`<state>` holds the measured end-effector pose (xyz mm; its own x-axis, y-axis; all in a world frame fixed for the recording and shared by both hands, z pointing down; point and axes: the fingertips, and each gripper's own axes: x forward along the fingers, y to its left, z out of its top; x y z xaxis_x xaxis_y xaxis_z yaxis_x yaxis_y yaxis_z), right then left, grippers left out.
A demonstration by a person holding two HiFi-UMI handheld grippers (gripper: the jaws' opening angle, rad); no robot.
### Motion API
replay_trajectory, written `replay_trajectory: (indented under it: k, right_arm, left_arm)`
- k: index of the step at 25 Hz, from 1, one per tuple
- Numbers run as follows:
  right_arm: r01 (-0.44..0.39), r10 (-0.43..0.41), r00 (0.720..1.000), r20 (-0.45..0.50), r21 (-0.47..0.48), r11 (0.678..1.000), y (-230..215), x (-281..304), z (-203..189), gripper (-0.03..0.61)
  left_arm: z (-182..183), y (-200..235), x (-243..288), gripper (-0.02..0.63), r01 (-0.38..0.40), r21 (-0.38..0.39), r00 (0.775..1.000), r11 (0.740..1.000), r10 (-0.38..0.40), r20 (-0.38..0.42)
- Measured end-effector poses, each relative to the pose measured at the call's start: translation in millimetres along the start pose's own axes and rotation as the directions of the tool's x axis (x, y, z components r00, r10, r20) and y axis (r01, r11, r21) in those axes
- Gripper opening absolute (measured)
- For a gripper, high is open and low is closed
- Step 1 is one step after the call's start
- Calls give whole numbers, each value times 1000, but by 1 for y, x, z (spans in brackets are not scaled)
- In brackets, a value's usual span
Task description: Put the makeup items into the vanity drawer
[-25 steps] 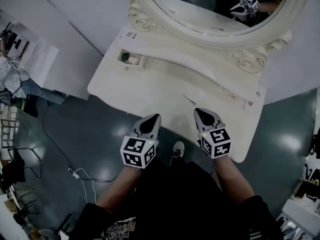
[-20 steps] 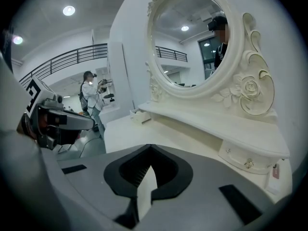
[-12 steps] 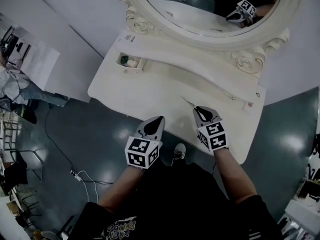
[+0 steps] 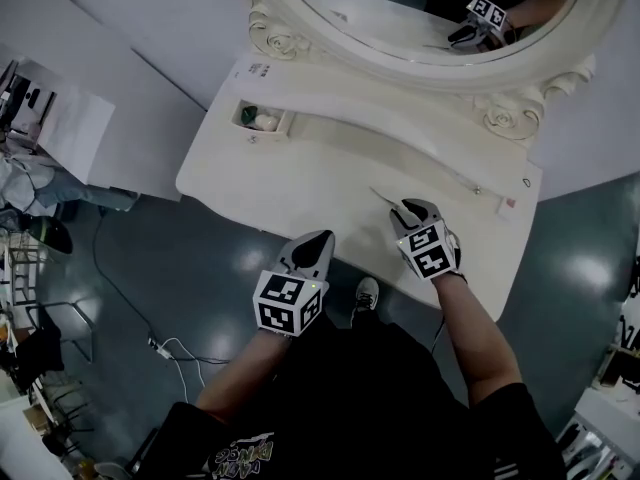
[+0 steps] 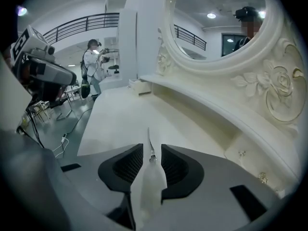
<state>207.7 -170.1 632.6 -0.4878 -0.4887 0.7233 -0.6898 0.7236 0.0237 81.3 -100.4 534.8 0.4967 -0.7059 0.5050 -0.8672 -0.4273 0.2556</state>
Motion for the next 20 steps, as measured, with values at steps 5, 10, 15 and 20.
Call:
replay_trajectory:
  k: [5,10,15,20]
  right_arm:
    - [-3,-1,998,-68,-58,998,-4,17,-10,127]
    - [-15,9,995,-95,-64,998,-4,25,-12,126]
    - [-59,60,993,-99,7,998,5,27,-12,74]
    - [-48,50,994,-96,25,999,2,26,-14,71]
  left_arm:
    - [-5,9,-4,8,-10,-16,1000,1000,10,-6]
    - [-8,19,-8,8,-27,-35,1000,999,27,-4]
    - [-9,22,-9,8,-29,-43,1000,999,29,-3]
    - [-6,21,-9,8,-29,-40,1000,999,29,6]
